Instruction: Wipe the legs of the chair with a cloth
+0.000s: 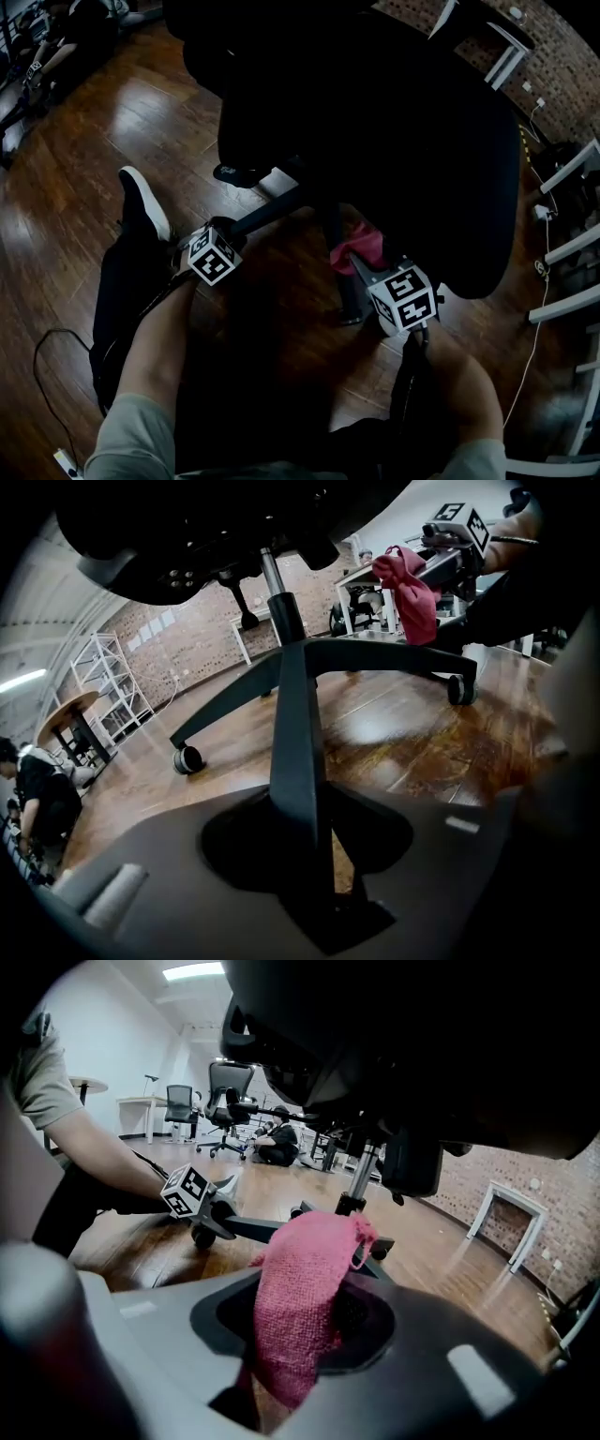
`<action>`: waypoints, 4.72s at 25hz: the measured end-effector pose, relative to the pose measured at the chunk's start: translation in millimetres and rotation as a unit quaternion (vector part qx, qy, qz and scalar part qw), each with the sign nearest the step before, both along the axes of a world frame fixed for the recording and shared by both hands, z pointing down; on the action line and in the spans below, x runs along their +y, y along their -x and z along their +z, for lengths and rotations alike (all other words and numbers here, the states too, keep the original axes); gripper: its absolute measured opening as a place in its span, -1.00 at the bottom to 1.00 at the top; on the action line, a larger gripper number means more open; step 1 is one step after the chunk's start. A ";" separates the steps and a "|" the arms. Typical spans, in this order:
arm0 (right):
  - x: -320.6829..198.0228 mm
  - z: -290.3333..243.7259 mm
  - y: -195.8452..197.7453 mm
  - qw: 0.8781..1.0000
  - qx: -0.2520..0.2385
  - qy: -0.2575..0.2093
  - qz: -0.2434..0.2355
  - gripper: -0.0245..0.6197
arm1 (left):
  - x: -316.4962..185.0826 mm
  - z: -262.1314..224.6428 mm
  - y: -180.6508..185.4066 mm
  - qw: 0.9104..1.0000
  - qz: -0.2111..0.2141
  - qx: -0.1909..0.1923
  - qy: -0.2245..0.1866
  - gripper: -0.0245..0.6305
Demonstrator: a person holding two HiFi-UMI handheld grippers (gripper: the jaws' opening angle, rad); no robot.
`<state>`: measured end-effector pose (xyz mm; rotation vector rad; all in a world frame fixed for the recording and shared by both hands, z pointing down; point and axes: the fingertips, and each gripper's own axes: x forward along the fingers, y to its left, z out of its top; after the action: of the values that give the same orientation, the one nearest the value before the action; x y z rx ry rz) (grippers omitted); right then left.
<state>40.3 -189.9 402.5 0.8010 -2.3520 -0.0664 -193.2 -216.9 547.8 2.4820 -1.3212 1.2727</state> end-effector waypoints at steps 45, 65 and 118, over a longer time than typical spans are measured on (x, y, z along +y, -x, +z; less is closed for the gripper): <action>-56.3 14.0 16.3 0.996 -0.063 -0.009 0.059 -0.52 | 106.8 -100.7 -151.6 0.934 -0.162 0.318 -0.014 -0.95; 25.6 79.2 -33.4 0.982 -0.002 0.190 -0.011 -0.54 | 98.8 -100.1 -185.1 0.934 -0.155 0.322 -0.005 -0.92; 28.0 48.5 -87.3 0.992 -0.008 0.127 0.000 -0.54 | 41.4 -14.5 -227.4 0.943 -0.268 0.188 0.052 -0.22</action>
<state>127.6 -161.9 451.0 0.6765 -2.3147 0.2356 34.2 -175.5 533.3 1.9505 -1.6071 0.6841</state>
